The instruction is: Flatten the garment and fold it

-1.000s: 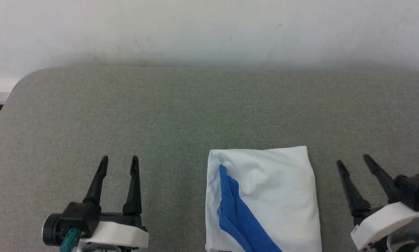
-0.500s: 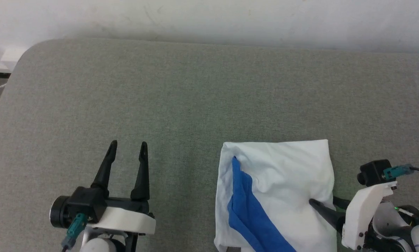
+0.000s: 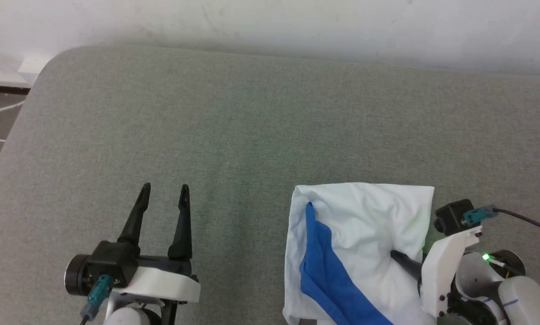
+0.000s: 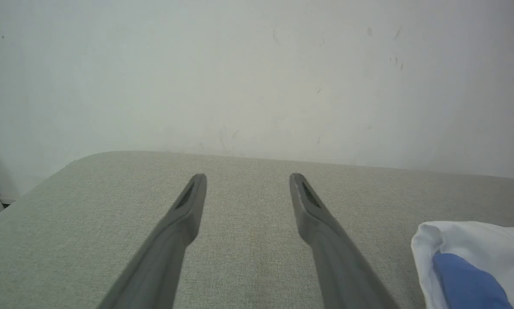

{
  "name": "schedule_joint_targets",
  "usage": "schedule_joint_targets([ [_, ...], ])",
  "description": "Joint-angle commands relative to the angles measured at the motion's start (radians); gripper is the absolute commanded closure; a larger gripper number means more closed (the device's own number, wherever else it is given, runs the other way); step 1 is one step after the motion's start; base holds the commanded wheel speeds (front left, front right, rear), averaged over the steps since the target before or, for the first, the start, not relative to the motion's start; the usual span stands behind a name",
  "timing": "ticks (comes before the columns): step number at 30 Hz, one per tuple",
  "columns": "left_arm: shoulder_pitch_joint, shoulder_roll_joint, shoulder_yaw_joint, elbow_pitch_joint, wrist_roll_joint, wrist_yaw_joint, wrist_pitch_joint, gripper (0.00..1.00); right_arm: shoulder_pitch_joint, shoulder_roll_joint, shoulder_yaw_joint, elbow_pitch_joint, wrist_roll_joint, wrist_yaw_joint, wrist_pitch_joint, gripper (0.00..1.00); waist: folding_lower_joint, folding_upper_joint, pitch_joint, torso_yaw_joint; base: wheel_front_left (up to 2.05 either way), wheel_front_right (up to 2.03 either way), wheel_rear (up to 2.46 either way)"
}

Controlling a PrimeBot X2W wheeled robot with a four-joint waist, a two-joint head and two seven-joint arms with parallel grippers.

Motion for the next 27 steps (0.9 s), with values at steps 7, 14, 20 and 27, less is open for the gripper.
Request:
schedule_joint_targets([
  [7, -0.013, -0.001, -0.022, -0.001, 0.011, -0.011, -0.005, 0.00, -0.079, -0.103, 0.113, 0.006, -0.081, -0.002, -0.046, 1.00, 0.0001, -0.0001, -0.035, -0.093, 0.00, 0.00, 0.00],
  [14, -0.063, -0.001, -0.079, -0.016, 0.012, -0.012, -0.005, 0.00, -0.210, -0.303, 0.253, -0.057, -0.134, -0.002, -0.020, 1.00, 0.0001, -0.0001, 0.004, -0.231, 0.00, 0.00, 0.00],
  [20, -0.120, -0.001, -0.109, -0.033, 0.006, 0.000, -0.005, 0.00, -0.296, -0.433, 0.295, -0.080, -0.149, -0.002, -0.025, 1.00, 0.0001, -0.0001, 0.073, -0.310, 0.00, 0.00, 0.00],
  [27, -0.213, 0.004, -0.102, -0.062, 0.047, -0.012, -0.005, 0.00, -0.338, -0.565, 0.244, -0.008, -0.138, -0.002, -0.068, 1.00, 0.0001, -0.0001, 0.204, -0.352, 0.00, 0.00, 0.00],
])
